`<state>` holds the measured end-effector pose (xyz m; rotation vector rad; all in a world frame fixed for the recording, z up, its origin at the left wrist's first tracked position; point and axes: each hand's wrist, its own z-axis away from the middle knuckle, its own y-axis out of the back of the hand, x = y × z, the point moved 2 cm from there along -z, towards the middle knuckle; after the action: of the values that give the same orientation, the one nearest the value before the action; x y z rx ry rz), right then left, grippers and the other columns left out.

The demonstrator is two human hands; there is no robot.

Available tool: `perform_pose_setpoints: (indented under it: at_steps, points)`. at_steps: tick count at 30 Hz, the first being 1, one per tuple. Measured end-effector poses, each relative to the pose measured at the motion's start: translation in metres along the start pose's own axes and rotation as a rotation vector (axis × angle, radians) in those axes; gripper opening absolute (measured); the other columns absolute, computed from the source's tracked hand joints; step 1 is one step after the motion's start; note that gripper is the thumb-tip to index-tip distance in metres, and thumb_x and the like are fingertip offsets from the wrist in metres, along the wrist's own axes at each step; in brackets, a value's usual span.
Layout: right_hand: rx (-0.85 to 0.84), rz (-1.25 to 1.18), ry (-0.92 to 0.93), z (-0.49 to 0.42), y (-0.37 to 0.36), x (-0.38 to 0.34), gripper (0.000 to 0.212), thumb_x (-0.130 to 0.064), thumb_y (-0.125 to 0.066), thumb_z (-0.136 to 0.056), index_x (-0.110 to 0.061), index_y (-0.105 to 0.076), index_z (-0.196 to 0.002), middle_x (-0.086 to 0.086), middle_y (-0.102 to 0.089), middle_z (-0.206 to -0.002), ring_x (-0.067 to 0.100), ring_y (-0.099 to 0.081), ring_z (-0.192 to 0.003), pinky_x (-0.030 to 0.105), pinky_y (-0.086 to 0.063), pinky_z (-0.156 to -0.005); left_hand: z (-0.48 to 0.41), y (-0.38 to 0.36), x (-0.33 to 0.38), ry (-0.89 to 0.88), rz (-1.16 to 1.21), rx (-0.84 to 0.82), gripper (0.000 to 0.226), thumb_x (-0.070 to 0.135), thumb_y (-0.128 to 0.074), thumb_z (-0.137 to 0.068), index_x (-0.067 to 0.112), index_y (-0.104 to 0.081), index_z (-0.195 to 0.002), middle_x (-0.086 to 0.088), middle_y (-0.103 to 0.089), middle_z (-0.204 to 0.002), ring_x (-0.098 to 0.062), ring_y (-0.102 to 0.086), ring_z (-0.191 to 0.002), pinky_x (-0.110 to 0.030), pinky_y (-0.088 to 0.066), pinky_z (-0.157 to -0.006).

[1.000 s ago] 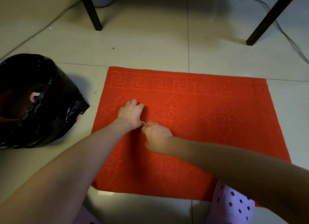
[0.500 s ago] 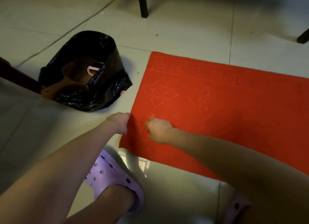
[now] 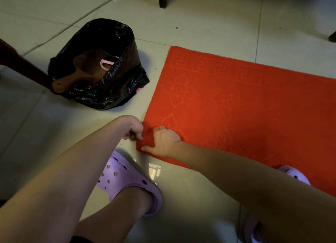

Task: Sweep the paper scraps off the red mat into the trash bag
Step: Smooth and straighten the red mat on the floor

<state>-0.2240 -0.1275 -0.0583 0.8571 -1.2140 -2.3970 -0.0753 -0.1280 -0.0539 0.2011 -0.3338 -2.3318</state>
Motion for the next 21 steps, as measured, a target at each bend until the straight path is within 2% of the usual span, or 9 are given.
perform_pose_setpoints:
  at_steps: [3,6,8,9,11,13,16,18,21]
  points:
    - [0.04,0.006,-0.011,0.001,0.0,-0.006,0.059,-0.061,-0.056,-0.081,-0.012,-0.061,-0.112,0.011,-0.065,-0.111,0.03,-0.063,-0.1,0.031,-0.044,-0.07,0.0,-0.001,-0.003,-0.013,0.05,0.004,0.014,0.004,-0.056,-0.09,0.007,-0.047,-0.08,-0.007,-0.043,-0.066,-0.015,-0.033,-0.056,-0.024,-0.026,-0.052]
    - [0.003,0.084,0.05,0.0,-0.001,-0.014,0.046,-0.047,-0.05,-0.088,-0.01,-0.061,-0.113,0.012,-0.064,-0.114,0.031,-0.061,-0.103,0.032,-0.042,-0.072,0.002,0.001,0.001,-0.071,0.093,0.087,0.014,0.006,-0.061,-0.088,0.009,-0.05,-0.081,-0.007,-0.047,-0.069,-0.015,-0.039,-0.059,-0.025,-0.033,-0.053]
    - [-0.013,0.122,0.084,-0.001,-0.001,-0.015,0.042,-0.042,-0.047,-0.091,-0.009,-0.061,-0.112,0.012,-0.064,-0.114,0.032,-0.061,-0.103,0.033,-0.042,-0.073,0.008,0.003,0.007,-0.165,-0.011,0.267,0.018,0.013,-0.071,-0.082,0.009,-0.054,-0.09,-0.009,-0.057,-0.082,-0.019,-0.05,-0.068,-0.027,-0.043,-0.058]
    - [-0.024,0.123,0.088,-0.003,-0.001,-0.014,0.04,-0.041,-0.046,-0.092,-0.009,-0.061,-0.112,0.012,-0.064,-0.114,0.032,-0.061,-0.104,0.034,-0.043,-0.074,0.01,0.005,0.01,-0.229,-0.121,0.398,0.031,0.018,-0.075,-0.076,0.012,-0.054,-0.098,-0.01,-0.057,-0.094,-0.022,-0.054,-0.08,-0.029,-0.047,-0.066]
    - [-0.043,0.125,0.098,-0.006,0.0,-0.011,0.039,-0.038,-0.044,-0.094,-0.008,-0.061,-0.113,0.013,-0.064,-0.115,0.032,-0.061,-0.105,0.034,-0.044,-0.077,0.018,0.005,0.017,-0.426,-0.328,0.605,0.052,0.021,-0.075,-0.069,0.02,-0.05,-0.115,-0.008,-0.049,-0.111,-0.027,-0.048,-0.106,-0.031,-0.045,-0.086]
    - [-0.059,0.112,0.102,-0.007,0.0,-0.008,0.039,-0.035,-0.041,-0.095,-0.007,-0.061,-0.113,0.014,-0.064,-0.114,0.032,-0.061,-0.105,0.035,-0.045,-0.077,0.026,-0.001,0.022,-0.578,-0.511,0.594,0.043,0.02,-0.069,-0.07,0.027,-0.054,-0.11,-0.003,-0.048,-0.11,-0.025,-0.044,-0.109,-0.03,-0.043,-0.085]
    - [-0.087,0.023,0.086,-0.007,-0.002,-0.003,0.039,-0.033,-0.04,-0.096,-0.005,-0.061,-0.113,0.016,-0.065,-0.109,0.034,-0.062,-0.099,0.034,-0.042,-0.071,0.026,-0.012,0.024,-0.547,-0.631,0.52,0.02,0.015,-0.06,-0.073,0.03,-0.058,-0.086,0.0,-0.057,-0.101,-0.023,-0.054,-0.1,-0.032,-0.048,-0.073]
    - [-0.13,-0.027,0.106,-0.007,-0.002,0.002,0.04,-0.037,-0.04,-0.096,-0.005,-0.061,-0.111,0.016,-0.065,-0.106,0.033,-0.062,-0.096,0.033,-0.041,-0.069,0.024,-0.015,0.026,-0.527,-0.63,0.495,0.024,0.01,-0.055,-0.074,0.026,-0.065,-0.089,-0.001,-0.062,-0.1,-0.023,-0.058,-0.096,-0.033,-0.052,-0.075]
    - [-0.205,-0.094,0.153,-0.007,0.001,0.011,0.038,-0.039,-0.042,-0.098,-0.007,-0.06,-0.106,0.015,-0.064,-0.106,0.031,-0.06,-0.096,0.033,-0.041,-0.072,0.022,-0.009,0.029,-0.486,-0.555,0.412,0.035,0.005,-0.052,-0.078,0.023,-0.068,-0.103,-0.002,-0.064,-0.109,-0.023,-0.06,-0.097,-0.03,-0.053,-0.078]
